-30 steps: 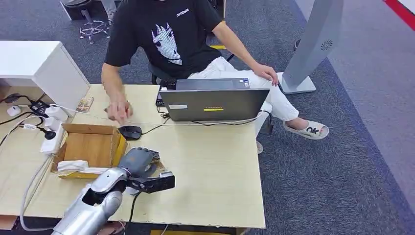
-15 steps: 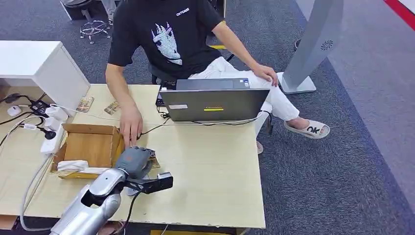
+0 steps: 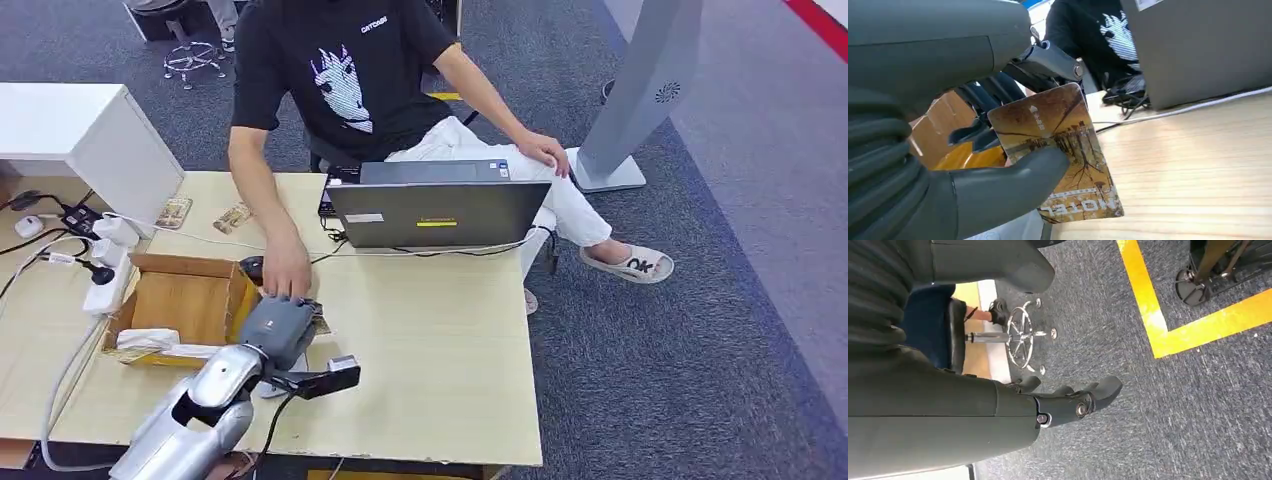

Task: Pass the card to the sensor for recognition and then transmit it.

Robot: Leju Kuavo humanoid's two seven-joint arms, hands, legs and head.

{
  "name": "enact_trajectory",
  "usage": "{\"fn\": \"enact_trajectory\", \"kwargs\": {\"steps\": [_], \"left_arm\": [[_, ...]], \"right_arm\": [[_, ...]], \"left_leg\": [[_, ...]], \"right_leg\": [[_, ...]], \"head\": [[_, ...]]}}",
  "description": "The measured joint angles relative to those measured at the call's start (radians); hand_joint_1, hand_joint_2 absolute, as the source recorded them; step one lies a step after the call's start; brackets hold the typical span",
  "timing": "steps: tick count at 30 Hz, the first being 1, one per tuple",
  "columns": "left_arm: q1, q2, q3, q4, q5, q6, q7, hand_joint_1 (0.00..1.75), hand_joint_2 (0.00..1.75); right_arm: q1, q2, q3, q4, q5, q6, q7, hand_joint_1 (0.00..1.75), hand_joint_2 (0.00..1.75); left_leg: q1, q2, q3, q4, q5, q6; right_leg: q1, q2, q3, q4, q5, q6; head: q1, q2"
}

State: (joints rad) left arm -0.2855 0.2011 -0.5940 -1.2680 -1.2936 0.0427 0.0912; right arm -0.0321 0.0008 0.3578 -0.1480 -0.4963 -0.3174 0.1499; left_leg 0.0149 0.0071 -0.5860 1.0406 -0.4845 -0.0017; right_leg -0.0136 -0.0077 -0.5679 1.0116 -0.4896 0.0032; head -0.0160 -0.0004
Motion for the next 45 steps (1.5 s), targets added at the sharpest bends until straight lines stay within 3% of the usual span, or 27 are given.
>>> {"fn": "enact_trajectory", "kwargs": {"steps": [45], "left_arm": [[-0.025, -0.017, 0.001, 0.031, -0.02, 0.015, 0.017, 1.75, 1.75]], "right_arm": [[0.0, 0.0, 0.022, 0.0, 0.004, 0.0, 0.0, 0.0, 1.75]], "left_leg": [[0.0, -0.001, 0.001, 0.0, 0.0, 0.0]], "right_leg": [[0.0, -0.001, 0.001, 0.0, 0.0, 0.0]], "head": [[0.0, 0.0]]}}
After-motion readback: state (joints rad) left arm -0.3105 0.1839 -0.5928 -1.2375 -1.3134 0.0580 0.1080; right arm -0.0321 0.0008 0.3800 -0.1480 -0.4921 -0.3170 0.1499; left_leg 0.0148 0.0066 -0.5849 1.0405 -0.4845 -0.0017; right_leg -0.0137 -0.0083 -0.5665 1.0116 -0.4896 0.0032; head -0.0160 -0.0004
